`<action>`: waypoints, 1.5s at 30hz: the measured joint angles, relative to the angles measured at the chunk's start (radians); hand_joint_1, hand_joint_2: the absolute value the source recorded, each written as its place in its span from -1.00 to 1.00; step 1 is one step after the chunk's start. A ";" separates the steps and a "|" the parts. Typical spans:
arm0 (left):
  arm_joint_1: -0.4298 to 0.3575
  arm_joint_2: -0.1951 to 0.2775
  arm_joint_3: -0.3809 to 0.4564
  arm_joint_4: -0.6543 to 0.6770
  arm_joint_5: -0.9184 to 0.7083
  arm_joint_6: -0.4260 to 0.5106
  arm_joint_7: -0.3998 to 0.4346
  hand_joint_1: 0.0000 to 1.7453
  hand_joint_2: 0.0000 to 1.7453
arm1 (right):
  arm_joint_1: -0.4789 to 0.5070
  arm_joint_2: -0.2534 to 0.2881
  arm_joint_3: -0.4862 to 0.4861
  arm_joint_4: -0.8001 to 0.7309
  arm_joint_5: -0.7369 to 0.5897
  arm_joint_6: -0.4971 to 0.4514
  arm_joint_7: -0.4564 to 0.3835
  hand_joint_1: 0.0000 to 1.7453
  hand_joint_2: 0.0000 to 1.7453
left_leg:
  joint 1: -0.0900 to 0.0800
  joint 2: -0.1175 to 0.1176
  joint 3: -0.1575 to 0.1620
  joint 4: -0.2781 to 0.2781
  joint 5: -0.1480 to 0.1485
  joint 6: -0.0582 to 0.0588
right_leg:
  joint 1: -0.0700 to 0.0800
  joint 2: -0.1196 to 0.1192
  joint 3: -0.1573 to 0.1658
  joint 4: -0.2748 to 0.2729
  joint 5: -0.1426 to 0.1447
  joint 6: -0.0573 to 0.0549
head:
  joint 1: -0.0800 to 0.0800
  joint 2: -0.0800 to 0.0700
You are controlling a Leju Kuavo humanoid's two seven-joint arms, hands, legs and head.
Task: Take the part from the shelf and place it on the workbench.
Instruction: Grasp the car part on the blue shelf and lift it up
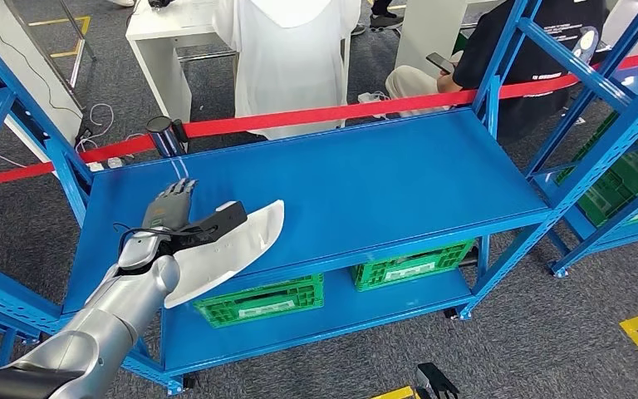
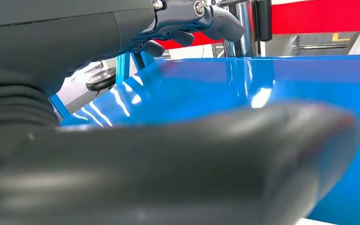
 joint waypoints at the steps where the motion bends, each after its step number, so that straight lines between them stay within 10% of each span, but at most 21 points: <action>1: 0.000 0.000 0.000 0.000 0.000 0.001 0.000 -1.00 -1.00 | 0.000 0.000 0.000 0.000 0.000 0.000 0.000 -1.00 -1.00 | 0.000 0.000 0.000 0.000 0.000 0.000 | 0.000 0.000 0.000 0.000 0.000 0.000 | 0.000 0.000; 26: -0.104 -0.040 0.085 -0.031 0.119 0.155 -0.210 -1.00 -1.00 | 0.002 0.008 -0.024 0.000 0.016 -0.016 0.000 -1.00 -1.00 | -0.002 0.000 -0.001 0.003 -0.001 0.002 | -0.004 0.000 0.000 -0.002 0.001 0.001 | 0.000 0.000; 36: -0.108 -0.044 0.081 -0.021 0.088 -0.141 -0.202 -1.00 -1.00 | 0.002 0.010 -0.026 0.000 0.021 -0.001 -0.001 -1.00 -1.00 | 0.001 0.003 0.005 -0.009 0.007 0.026 | -0.006 0.000 -0.006 0.012 -0.009 0.020 | 0.001 0.000; 41: -0.109 -0.051 0.075 -0.016 0.076 -0.213 -0.207 -1.00 -1.00 | 0.004 0.010 -0.029 0.000 0.022 -0.002 0.000 -1.00 -1.00 | 0.008 0.006 0.009 -0.014 0.010 0.032 | -0.010 -0.002 -0.128 0.262 -0.114 0.035 | 0.006 0.000; 45: -0.104 -0.059 0.048 -0.015 0.049 -0.323 -0.231 -1.00 -1.00 | 0.004 0.008 -0.033 0.000 0.023 -0.003 0.000 -1.00 -1.00 | 0.017 0.004 0.006 0.008 -0.009 0.008 | -0.018 -0.004 -0.044 0.082 -0.017 0.045 | 0.007 0.000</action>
